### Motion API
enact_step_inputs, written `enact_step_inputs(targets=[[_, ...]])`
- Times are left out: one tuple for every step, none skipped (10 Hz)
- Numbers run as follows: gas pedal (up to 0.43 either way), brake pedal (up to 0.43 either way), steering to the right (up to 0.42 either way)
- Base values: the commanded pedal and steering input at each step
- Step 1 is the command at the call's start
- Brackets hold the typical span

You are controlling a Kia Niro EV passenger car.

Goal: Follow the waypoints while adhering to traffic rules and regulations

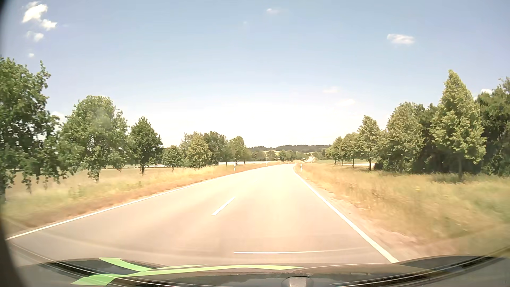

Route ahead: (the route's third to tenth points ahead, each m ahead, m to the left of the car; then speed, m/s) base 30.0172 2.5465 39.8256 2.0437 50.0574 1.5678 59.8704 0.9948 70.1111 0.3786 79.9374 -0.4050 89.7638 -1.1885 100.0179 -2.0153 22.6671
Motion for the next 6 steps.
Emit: enact_step_inputs(targets=[[0.209,0.000,0.001],[0.220,0.000,0.001],[0.240,0.000,0.001],[0.240,0.000,0.001],[0.240,0.000,0.005],[0.240,0.000,0.007]])
